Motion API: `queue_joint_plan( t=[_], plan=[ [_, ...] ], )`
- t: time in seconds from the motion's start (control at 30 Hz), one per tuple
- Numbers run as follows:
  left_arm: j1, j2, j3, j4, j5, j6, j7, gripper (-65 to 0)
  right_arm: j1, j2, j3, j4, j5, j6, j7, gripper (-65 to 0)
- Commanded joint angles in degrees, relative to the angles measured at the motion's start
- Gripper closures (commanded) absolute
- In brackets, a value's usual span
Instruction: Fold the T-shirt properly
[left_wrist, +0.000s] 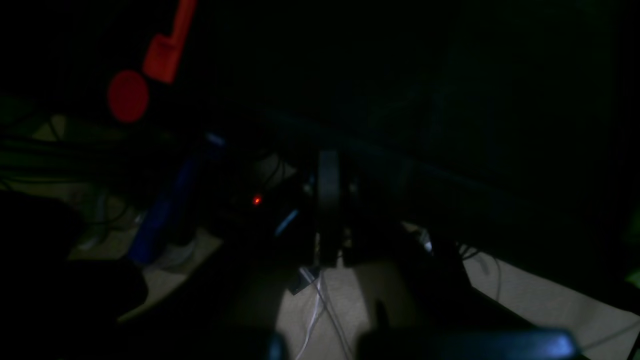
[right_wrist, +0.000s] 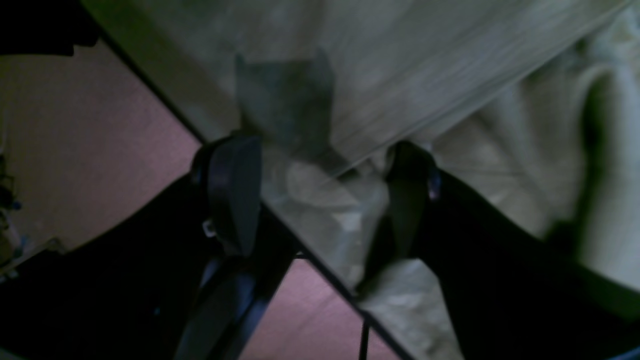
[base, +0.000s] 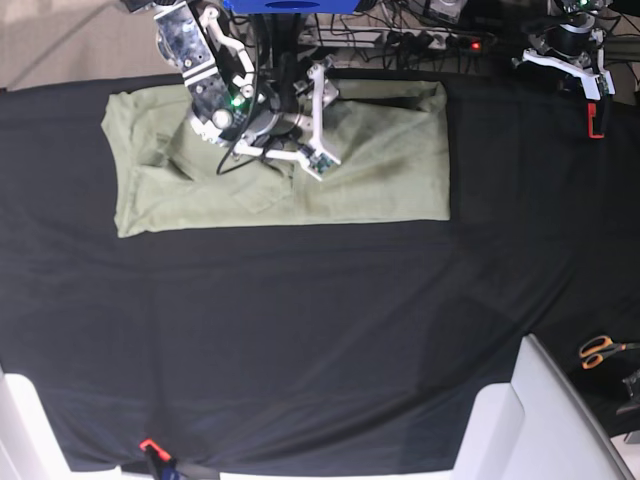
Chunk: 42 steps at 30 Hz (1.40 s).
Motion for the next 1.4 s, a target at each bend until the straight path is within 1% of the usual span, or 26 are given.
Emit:
queue_joint_plan(
  t=[0.0, 0.03, 0.1, 0.17, 0.3, 0.37, 0.4, 0.47, 0.6, 0.73, 0.87, 1.0, 1.07, 1.1, 1.13, 1.17, 1.23, 1.27, 1.37],
  plan=[
    [0.7, -0.7, -0.4, 0.6, -0.4, -0.3, -1.1, 0.0, 0.5, -0.5, 0.0, 0.7, 0.6, 0.2, 0.8, -35.4],
    [0.7, -0.7, -0.4, 0.6, -0.4, -0.3, -1.1, 0.0, 0.5, -0.6, 0.1, 0.7, 0.6, 0.2, 0.8, -35.3],
    [0.8, -0.7, -0.5, 0.6, -0.4, -0.3, -1.1, 0.0, 0.5, -0.6, 0.1, 0.7, 0.6, 0.2, 0.8, -31.8],
    [0.8, -0.7, -0.5, 0.6, -0.4, -0.3, -1.1, 0.0, 0.5, -0.6, 0.1, 0.7, 0.6, 0.2, 0.8, -25.8],
    [0.8, -0.7, -0.5, 0.6, -0.4, -0.3, -1.1, 0.0, 0.5, -0.6, -0.1, 0.7, 0.6, 0.2, 0.4, -11.9],
    [0.8, -0.7, -0.5, 0.6, -0.4, -0.3, -1.1, 0.0, 0.5, -0.6, 0.2, 0.7, 0.6, 0.2, 0.4, -2.0],
    [0.7, -0.7, -0.5, 0.6, -0.4, -0.3, -1.1, 0.0, 0.5, -0.6, 0.2, 0.7, 0.6, 0.2, 0.3, 0.0],
    [0.7, -0.7, -0.4, 0.6, -0.4, -0.3, -1.1, 0.0, 0.3, -0.6, 0.2, 0.7, 0.6, 0.2, 0.3, -0.9],
    [0.7, -0.7, -0.4, 0.6, -0.4, -0.3, -1.1, 0.0, -0.1, -0.2, 0.2, 1.3, 0.6, 0.1, 0.0, -0.5],
    [0.8, -0.7, -0.5, 0.6, -0.4, -0.3, -1.1, 0.0, -0.4, -0.1, 0.9, 2.8, 0.6, 0.1, -3.9, -0.5],
    [0.8, -0.7, -0.5, 0.6, -0.4, -0.3, -1.1, 0.0, -1.6, 0.0, 1.0, 7.0, 0.5, 0.0, -5.4, -0.5],
    [0.6, -0.7, -0.4, 0.6, -0.4, -0.3, -1.1, 0.0, -1.5, 0.0, 1.0, 7.8, 0.4, 0.0, -7.6, -0.5],
    [0.6, -0.7, -0.4, 0.6, -0.4, -0.3, -1.1, 0.0, -1.4, 0.9, 1.0, 7.8, 0.4, -0.1, -7.9, -0.5],
    [0.6, -0.7, -0.4, 0.6, -0.4, -0.3, -1.1, 0.0, -1.4, 1.3, 1.0, 7.8, 0.4, -0.5, -7.9, -0.5],
    [0.6, -0.7, -0.4, 0.6, -0.4, -0.3, -1.1, 0.0, -1.4, 1.5, 1.0, 7.8, 0.4, -1.9, -7.9, -0.5],
    [0.6, -0.7, -0.4, 0.6, -0.4, -0.3, -1.1, 0.0, -1.5, 1.6, 0.8, 7.8, 0.4, -4.1, -7.9, -0.5],
    [0.6, -0.7, -0.4, 0.6, -0.4, -0.3, -1.1, 0.0, -1.5, 2.4, 0.4, 7.9, 0.4, -7.2, -7.9, -0.5],
    [0.6, -0.7, -0.4, 0.6, -0.4, -0.3, -1.1, 0.0, -1.5, 2.5, 0.4, 7.9, 0.4, -7.9, -7.9, -0.5],
    [0.6, -0.7, -0.4, 0.6, -0.4, -0.3, -1.1, 0.0, -1.5, 2.6, 0.4, 7.9, 0.4, -7.9, -7.9, -0.5]
  ],
)
